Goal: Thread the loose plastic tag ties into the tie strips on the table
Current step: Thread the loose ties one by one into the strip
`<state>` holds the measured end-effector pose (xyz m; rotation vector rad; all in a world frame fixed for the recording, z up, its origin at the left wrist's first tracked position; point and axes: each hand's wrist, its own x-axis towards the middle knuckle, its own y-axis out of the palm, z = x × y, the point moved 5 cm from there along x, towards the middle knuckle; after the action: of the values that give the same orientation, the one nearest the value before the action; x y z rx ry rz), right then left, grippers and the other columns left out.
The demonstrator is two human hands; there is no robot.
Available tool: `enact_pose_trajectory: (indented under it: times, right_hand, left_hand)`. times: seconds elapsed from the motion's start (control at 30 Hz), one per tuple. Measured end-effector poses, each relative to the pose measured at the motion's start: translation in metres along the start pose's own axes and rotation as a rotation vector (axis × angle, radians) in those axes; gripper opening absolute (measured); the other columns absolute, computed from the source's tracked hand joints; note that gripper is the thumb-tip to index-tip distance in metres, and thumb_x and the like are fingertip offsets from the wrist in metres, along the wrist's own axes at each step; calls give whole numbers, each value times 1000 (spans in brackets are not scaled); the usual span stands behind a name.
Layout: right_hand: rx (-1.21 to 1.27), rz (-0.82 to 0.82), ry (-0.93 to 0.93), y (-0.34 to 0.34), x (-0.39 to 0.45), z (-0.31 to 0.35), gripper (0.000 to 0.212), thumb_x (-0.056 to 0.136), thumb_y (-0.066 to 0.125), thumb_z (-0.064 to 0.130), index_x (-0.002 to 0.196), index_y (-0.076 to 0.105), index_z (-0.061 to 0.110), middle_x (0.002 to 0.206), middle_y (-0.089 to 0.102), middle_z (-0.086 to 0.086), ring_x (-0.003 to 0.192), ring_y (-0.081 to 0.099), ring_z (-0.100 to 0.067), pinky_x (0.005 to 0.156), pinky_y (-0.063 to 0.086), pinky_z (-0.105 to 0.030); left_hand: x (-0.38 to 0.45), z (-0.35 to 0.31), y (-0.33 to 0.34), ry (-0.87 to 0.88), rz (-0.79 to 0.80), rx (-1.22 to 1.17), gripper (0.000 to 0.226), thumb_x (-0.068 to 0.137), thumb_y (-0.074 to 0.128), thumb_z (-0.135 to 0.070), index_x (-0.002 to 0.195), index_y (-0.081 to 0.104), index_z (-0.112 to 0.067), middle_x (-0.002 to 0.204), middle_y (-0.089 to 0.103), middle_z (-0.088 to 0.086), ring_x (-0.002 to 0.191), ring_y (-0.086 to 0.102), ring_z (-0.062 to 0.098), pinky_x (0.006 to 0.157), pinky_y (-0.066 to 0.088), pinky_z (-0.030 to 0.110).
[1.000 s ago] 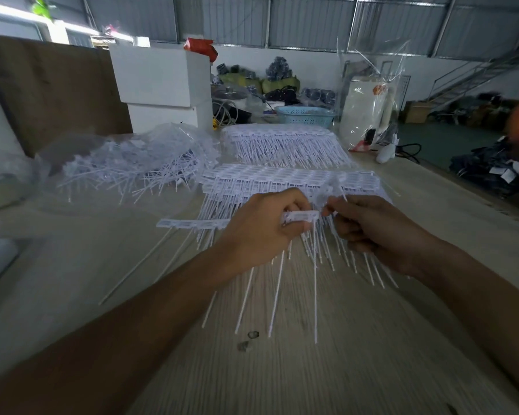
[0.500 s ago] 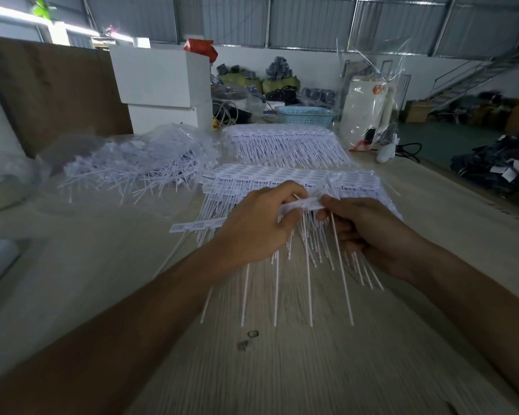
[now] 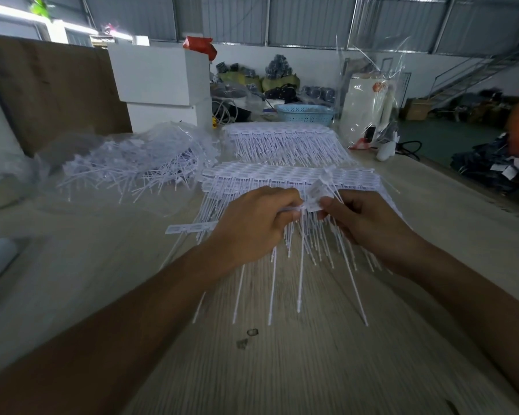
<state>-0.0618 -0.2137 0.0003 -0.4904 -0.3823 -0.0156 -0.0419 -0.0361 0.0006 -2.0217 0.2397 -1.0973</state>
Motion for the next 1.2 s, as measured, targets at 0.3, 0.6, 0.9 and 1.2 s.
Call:
enact_pose_trajectory:
  times: [0.3,0.6,0.9,1.2]
  right_hand:
    - [-115,-16,-134,-2,-3,11,30,100,56,24,86,69,0,48,38,14,44,32,-3,47,25,-16]
    - [-239,36,-235,1,-4,16,30,99,56,22,76,59,4,61,38,2,54,33,-6,56,27,-26]
    - [208,138,68,4,-7,6,43,87,62,47,73,56,7,56,36,7,49,26,-9,47,21,-24]
    - [272,74,100,6,-5,6,34,102,53,33,70,54,21,65,54,-4,51,38,-11,45,31,-18]
  left_hand:
    - [-1,3,2,-39,15,-95,9,99,58,-23,95,65,-17,80,65,-3,75,60,21,71,52,45]
    - [1,9,4,-109,31,-197,20,100,56,-17,87,71,-14,70,69,-9,52,55,10,51,42,31]
    - [4,3,-2,-126,-96,-340,9,96,63,-20,104,66,-18,80,69,-9,78,66,6,71,53,28]
    - [-1,-1,0,0,-64,-127,20,92,69,-27,111,68,-21,101,71,-7,94,65,13,78,54,41]
